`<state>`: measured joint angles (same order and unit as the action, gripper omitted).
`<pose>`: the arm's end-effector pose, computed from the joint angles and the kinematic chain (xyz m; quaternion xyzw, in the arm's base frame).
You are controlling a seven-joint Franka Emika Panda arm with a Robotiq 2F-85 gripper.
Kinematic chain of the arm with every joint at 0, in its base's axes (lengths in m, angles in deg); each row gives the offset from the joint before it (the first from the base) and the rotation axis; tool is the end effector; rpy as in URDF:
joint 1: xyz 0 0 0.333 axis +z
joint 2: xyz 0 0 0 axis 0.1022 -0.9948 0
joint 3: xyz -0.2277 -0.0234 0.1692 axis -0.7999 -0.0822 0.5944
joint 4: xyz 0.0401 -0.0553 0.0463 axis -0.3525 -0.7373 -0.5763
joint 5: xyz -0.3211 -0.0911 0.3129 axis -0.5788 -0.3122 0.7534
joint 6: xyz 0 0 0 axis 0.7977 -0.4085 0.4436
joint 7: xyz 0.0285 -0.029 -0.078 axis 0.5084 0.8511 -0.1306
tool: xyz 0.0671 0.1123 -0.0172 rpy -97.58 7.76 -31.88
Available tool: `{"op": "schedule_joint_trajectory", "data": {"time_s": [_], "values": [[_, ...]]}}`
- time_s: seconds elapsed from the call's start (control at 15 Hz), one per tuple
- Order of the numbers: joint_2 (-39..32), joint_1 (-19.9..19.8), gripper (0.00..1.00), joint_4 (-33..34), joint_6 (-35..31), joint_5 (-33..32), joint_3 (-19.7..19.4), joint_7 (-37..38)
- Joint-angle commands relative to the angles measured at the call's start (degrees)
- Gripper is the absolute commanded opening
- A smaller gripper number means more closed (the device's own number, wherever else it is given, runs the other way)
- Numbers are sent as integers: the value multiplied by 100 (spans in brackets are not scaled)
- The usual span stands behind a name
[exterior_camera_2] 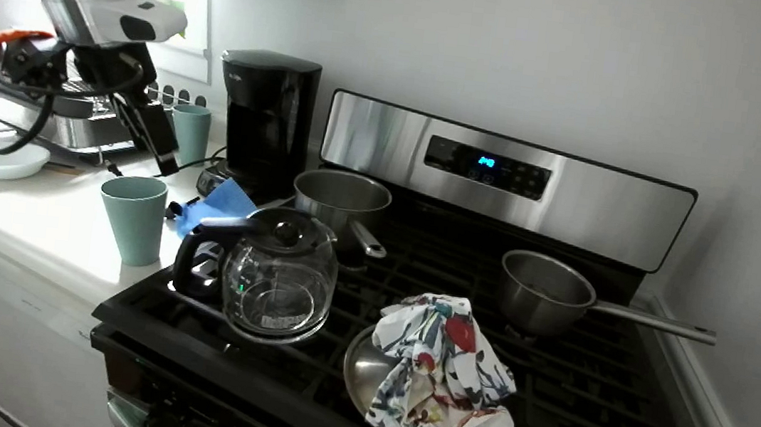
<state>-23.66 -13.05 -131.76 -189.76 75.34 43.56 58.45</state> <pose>0.4730 -0.0765 0.3519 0.9821 -0.0985 0.1606 0.0061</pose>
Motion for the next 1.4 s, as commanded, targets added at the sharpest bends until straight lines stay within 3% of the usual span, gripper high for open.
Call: {"op": "schedule_joint_trajectory", "data": {"time_s": [0.0,0.4,0.73,1.0,1.07,1.33], "values": [[368,260,100,265,303,307,-1,116],[-54,1021,100,956,516,1517,-112,93],[-803,1528,100,1528,519,2688,-233,-86],[-1362,1564,100,1827,521,3120,-124,-144],[-1019,1428,100,1540,418,2892,-21,-50],[-1136,1404,100,1588,410,2897,11,-48]]}}
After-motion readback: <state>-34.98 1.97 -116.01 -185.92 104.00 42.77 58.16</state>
